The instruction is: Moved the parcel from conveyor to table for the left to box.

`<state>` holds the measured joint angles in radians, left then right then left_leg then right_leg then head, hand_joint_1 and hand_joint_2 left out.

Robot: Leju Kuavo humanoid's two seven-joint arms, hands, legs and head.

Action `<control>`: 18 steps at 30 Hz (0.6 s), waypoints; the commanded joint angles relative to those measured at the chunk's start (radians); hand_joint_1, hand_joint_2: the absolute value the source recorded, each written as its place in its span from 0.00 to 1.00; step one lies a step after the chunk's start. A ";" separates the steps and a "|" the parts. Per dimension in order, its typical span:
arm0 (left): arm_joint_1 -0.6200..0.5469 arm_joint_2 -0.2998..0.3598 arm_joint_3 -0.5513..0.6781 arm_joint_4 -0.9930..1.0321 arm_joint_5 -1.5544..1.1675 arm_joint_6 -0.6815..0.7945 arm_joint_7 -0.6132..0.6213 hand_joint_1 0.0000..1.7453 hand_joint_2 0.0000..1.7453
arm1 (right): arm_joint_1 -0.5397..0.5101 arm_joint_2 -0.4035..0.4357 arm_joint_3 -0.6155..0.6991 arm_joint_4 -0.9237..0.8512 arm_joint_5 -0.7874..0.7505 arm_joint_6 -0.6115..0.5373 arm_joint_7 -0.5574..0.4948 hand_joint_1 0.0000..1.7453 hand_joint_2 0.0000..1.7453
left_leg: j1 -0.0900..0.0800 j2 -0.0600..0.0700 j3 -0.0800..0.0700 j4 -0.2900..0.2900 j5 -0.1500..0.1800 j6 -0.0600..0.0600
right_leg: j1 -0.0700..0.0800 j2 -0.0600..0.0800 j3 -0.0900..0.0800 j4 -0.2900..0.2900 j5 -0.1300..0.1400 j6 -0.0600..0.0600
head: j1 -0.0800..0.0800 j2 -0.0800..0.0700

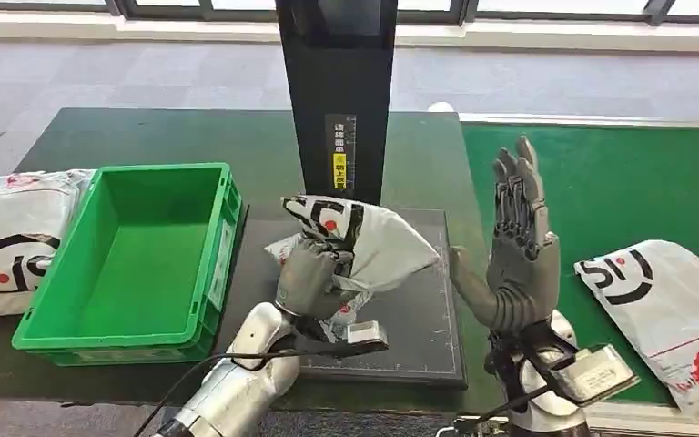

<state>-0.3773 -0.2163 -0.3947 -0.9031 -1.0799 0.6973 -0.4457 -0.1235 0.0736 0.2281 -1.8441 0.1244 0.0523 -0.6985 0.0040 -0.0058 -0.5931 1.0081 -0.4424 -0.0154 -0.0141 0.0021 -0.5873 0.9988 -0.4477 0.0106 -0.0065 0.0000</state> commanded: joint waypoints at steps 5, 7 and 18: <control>0.111 -0.032 0.295 -0.257 0.043 0.001 -0.130 1.00 1.00 | -0.005 -0.040 0.033 0.000 -0.017 0.003 0.000 0.00 1.00 | 0.000 0.002 0.001 -0.001 0.000 0.000 | 0.001 0.001 0.000 -0.001 0.000 0.000 | 0.000 0.000; 0.117 -0.032 0.297 -0.250 0.055 0.001 -0.139 1.00 1.00 | -0.008 -0.040 0.034 0.001 -0.017 0.005 0.000 0.00 1.00 | 0.001 0.001 0.000 0.000 0.000 0.000 | 0.001 0.001 0.000 -0.001 0.000 0.000 | 0.000 0.000; 0.165 -0.133 0.626 -0.496 -0.038 0.001 -0.252 1.00 1.00 | -0.043 -0.016 0.033 0.035 -0.025 0.039 0.000 0.00 1.00 | 0.001 0.003 0.002 -0.002 0.000 0.000 | 0.001 0.002 0.001 -0.002 0.000 -0.001 | 0.000 0.000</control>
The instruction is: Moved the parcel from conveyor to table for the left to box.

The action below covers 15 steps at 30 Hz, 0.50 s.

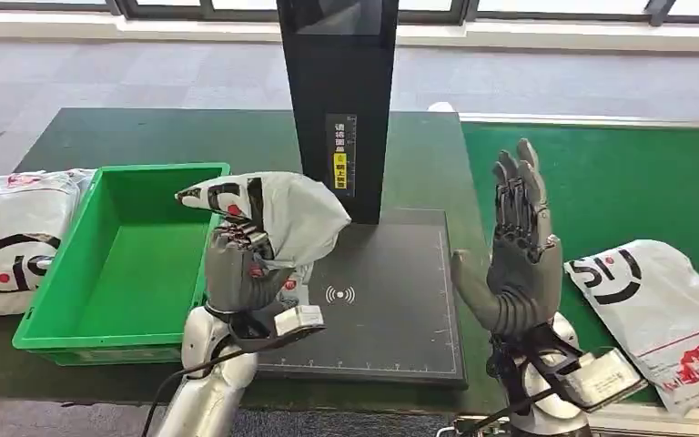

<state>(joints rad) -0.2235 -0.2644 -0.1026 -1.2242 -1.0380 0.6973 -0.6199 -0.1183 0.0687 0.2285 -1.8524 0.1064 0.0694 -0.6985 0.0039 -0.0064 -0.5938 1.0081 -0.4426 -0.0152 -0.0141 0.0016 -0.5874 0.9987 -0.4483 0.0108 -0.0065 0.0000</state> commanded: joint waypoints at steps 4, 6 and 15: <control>-0.164 -0.007 0.628 -0.182 -0.028 0.001 -0.078 1.00 1.00 | -0.098 0.006 0.042 0.095 -0.013 0.041 0.000 0.00 1.00 | 0.002 0.008 -0.003 0.002 -0.001 -0.001 | 0.002 0.007 -0.004 0.002 0.002 -0.001 | 0.000 0.000; -0.262 0.056 0.710 -0.077 -0.058 0.001 -0.032 1.00 1.00 | -0.109 0.011 0.043 0.106 -0.012 0.044 0.000 0.00 1.00 | 0.002 0.009 -0.002 0.001 0.000 -0.001 | 0.002 0.008 -0.005 0.002 0.003 -0.002 | 0.000 0.000; -0.461 0.214 0.713 0.371 -0.193 0.001 0.256 1.00 1.00 | -0.124 0.044 0.008 0.130 0.028 0.078 0.000 0.00 1.00 | 0.003 0.001 0.000 -0.003 0.005 -0.004 | 0.004 0.000 -0.002 0.000 0.003 -0.004 | 0.000 0.000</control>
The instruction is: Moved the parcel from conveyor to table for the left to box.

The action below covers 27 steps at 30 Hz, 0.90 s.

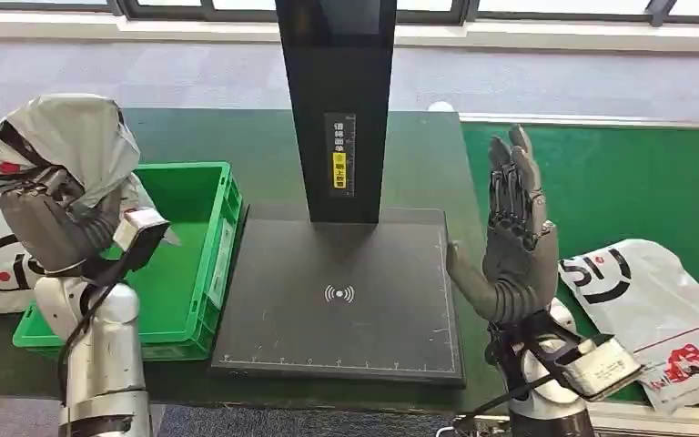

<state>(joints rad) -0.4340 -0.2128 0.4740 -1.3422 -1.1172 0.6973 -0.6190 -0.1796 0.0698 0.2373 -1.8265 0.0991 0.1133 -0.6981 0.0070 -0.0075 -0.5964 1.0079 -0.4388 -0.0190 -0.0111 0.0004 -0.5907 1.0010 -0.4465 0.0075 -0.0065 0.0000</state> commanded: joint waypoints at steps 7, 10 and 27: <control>-0.277 0.167 0.036 0.702 -0.149 -0.020 0.365 0.00 1.00 | -0.029 0.064 -0.028 0.077 0.079 0.047 0.000 0.00 1.00 | 0.000 -0.002 0.002 -0.003 0.002 0.000 | 0.000 -0.002 0.002 -0.002 0.001 -0.001 | 0.000 0.000; -0.274 0.165 0.022 0.709 -0.149 -0.030 0.370 0.00 1.00 | -0.027 0.062 -0.028 0.075 0.080 0.045 0.000 0.00 1.00 | 0.000 -0.002 0.001 -0.001 0.001 0.000 | 0.000 -0.002 0.001 -0.001 0.001 -0.001 | 0.000 0.000; -0.185 0.187 -0.041 0.641 -0.155 0.001 0.430 0.00 0.00 | -0.065 0.052 -0.012 0.127 0.061 0.035 0.000 0.00 1.00 | 0.000 0.004 0.002 -0.002 0.000 0.000 | 0.000 0.004 0.000 -0.003 0.002 -0.001 | 0.000 0.000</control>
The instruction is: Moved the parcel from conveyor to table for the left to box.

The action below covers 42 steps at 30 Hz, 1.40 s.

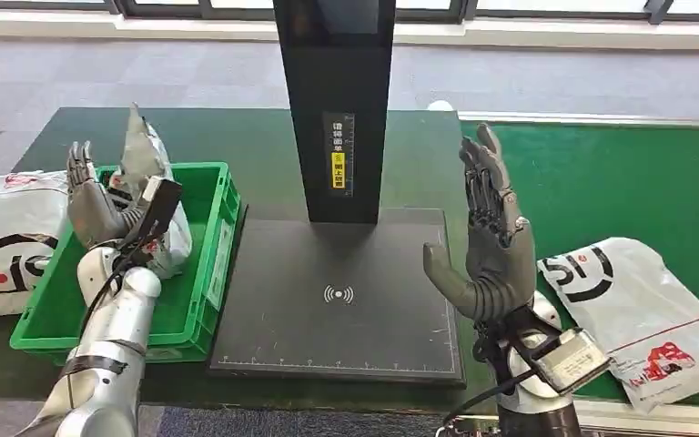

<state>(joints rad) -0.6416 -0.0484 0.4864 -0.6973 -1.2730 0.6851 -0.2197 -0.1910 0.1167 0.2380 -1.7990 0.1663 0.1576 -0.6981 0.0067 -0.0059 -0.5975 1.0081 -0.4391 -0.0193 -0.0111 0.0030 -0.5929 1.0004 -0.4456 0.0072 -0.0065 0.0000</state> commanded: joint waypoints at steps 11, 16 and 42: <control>0.026 0.021 -0.092 -0.040 -0.050 0.013 0.115 0.00 0.00 | -0.078 0.048 -0.031 0.196 0.132 -0.036 0.039 0.00 1.00 | 0.000 0.000 0.000 -0.001 0.000 0.000 | 0.000 0.000 0.001 -0.001 0.000 0.000 | 0.000 0.000; 0.071 -0.004 -0.061 -0.157 -0.055 0.013 0.112 0.00 0.00 | -0.077 0.057 -0.042 0.196 0.179 -0.058 0.070 0.00 1.00 | 0.001 0.001 0.001 -0.001 0.000 0.000 | 0.001 0.000 0.002 -0.001 0.000 -0.001 | 0.000 0.000; 0.614 -0.108 -0.646 -0.819 1.086 -0.513 -0.377 0.00 0.00 | 0.037 -0.046 -0.659 0.751 1.280 -0.451 0.831 0.00 1.00 | -0.001 -0.005 0.003 -0.002 -0.004 0.005 | 0.001 -0.007 0.007 -0.009 -0.002 0.002 | 0.000 0.000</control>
<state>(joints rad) -0.0912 -0.1690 -0.0916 -1.4778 -0.1370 0.2018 -0.6123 -0.2441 0.0637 -0.2107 -1.0410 1.4637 -0.3589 0.1495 0.0054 -0.0075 -0.5986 1.0085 -0.4432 -0.0150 -0.0110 0.0000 -0.5913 0.9949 -0.4467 0.0088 -0.0065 0.0000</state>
